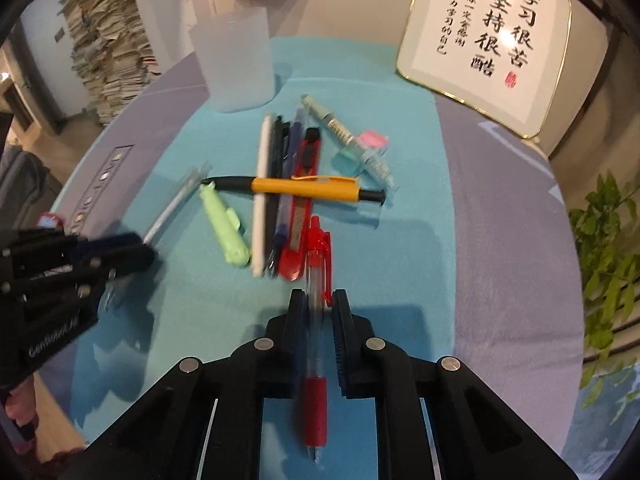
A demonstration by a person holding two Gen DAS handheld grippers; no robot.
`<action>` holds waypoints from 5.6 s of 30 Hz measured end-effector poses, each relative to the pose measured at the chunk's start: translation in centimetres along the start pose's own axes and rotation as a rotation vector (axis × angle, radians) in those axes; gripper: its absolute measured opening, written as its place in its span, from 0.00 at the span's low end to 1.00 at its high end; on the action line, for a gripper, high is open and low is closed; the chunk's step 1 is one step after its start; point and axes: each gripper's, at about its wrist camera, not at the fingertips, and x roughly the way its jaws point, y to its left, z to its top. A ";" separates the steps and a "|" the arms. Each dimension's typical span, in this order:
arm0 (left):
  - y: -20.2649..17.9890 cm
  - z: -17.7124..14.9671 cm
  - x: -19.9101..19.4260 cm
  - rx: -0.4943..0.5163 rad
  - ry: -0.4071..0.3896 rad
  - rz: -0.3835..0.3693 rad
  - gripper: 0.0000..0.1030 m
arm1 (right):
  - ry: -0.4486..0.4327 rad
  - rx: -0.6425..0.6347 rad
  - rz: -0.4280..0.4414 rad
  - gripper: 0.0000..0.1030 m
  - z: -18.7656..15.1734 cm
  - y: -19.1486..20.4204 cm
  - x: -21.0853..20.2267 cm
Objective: Organize stationery
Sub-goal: 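Close the left tool on the clear pen while the right tool lifts the red pen, then carry the clear pen and red pen upright over the frosted cup with both tools, then open both tools to drop the pens into the frosted cup, then grasp the orange-and-black pen with the left tool while the right tool returns to the pens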
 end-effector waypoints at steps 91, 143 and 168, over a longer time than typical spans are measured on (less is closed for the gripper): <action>7.3 21.8 -5.4 -0.202 -0.518 0.022 0.13 | -0.330 0.052 0.141 0.10 21.8 2.1 -4.6; -0.4 7.8 -4.3 0.016 -0.349 -0.041 0.55 | -0.111 0.020 0.054 0.53 7.1 -5.3 -2.5; -9.2 6.8 4.7 0.425 -0.184 -0.029 0.13 | -0.098 0.008 0.124 0.53 6.8 -6.6 -0.3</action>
